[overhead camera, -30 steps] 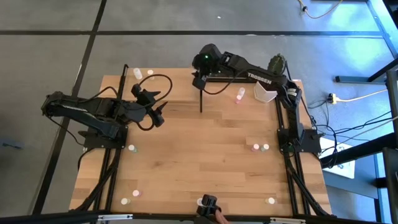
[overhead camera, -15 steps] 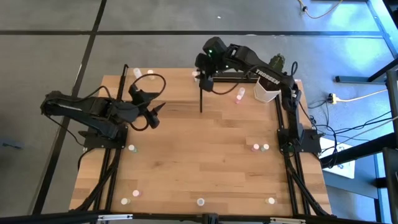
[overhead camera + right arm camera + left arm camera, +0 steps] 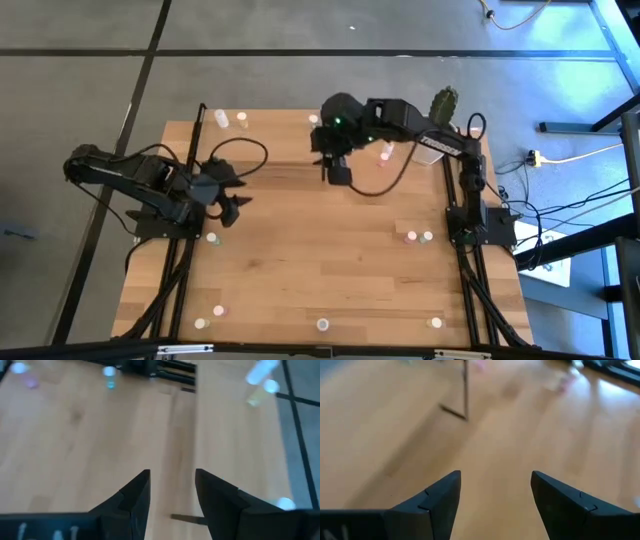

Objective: Pick and place medicine bottles onto shelf by color
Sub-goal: Put the bottom pink pill bottle on the shelf

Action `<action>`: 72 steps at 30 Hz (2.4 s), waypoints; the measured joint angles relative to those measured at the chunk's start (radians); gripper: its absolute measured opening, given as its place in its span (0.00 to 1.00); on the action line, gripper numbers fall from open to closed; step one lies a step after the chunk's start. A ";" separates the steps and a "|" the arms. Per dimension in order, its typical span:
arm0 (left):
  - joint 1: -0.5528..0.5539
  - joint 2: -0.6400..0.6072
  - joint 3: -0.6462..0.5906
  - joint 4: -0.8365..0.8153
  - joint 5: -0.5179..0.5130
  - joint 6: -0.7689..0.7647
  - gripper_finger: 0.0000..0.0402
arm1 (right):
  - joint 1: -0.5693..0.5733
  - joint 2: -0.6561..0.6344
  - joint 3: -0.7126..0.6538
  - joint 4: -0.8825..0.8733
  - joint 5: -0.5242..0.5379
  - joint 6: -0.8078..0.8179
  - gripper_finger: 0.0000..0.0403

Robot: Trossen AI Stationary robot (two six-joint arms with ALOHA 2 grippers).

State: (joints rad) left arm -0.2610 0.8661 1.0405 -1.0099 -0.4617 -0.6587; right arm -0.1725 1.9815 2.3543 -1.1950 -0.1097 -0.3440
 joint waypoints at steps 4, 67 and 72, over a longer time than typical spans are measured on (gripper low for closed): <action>-0.026 0.001 0.000 -0.027 0.165 -0.076 0.59 | 0.058 -0.021 -0.001 -0.005 0.000 0.014 0.39; -0.860 0.721 0.001 0.214 0.286 -0.644 0.59 | 0.252 -0.037 0.000 0.047 -0.171 0.128 0.39; -0.860 0.728 0.001 0.215 0.245 -0.669 0.59 | 0.252 -0.037 0.000 0.047 -0.171 0.127 0.39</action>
State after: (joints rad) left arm -1.1206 1.5944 1.0412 -0.7952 -0.2165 -1.3281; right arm 0.0792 1.9446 2.3543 -1.1481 -0.2804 -0.2173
